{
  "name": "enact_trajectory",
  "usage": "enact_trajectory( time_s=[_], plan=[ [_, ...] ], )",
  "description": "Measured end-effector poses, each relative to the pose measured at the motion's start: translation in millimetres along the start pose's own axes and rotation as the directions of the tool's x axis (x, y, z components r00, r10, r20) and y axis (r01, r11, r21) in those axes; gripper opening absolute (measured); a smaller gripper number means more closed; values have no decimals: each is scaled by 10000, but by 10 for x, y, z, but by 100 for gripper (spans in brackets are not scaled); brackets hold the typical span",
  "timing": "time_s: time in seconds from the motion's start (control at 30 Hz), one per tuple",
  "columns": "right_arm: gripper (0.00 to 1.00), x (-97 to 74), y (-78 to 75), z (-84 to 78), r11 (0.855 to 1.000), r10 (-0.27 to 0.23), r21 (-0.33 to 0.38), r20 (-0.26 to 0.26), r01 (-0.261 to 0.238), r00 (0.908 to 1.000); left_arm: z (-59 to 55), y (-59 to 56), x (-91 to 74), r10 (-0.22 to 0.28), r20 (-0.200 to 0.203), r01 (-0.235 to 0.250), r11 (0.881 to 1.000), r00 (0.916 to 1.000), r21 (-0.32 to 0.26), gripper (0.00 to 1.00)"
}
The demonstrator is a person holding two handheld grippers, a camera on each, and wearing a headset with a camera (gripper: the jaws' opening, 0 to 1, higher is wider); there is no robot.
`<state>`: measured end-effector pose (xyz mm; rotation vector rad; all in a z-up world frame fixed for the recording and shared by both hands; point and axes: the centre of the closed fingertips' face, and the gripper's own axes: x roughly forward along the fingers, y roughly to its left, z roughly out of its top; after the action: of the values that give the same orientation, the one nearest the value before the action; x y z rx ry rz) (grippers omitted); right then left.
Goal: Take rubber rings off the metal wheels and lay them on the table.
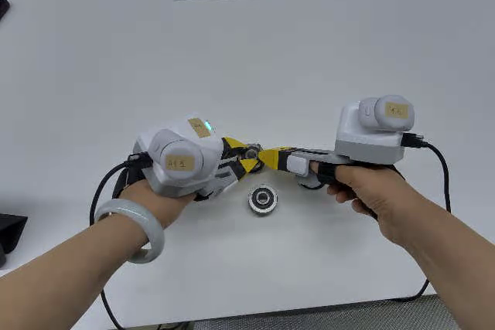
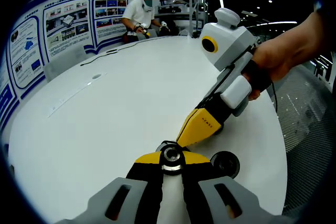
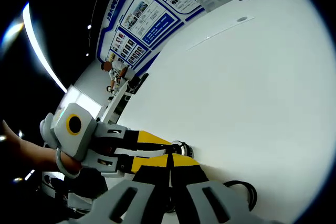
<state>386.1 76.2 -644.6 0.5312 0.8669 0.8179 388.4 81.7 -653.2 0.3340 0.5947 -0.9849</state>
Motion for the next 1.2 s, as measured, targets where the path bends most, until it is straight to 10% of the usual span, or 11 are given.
enact_trajectory(
  time_s=[0.73,1.2],
  plan=[
    [2,-18,135,87,9975,644,270,438,-657,9970,-1,-2,-3,-33,-31,33,9999,10000,99,13],
    [2,-12,21,70,9998,-17,173,269,12,9996,8,-6,-1,-69,0,69,9995,10000,310,14]
  ],
)
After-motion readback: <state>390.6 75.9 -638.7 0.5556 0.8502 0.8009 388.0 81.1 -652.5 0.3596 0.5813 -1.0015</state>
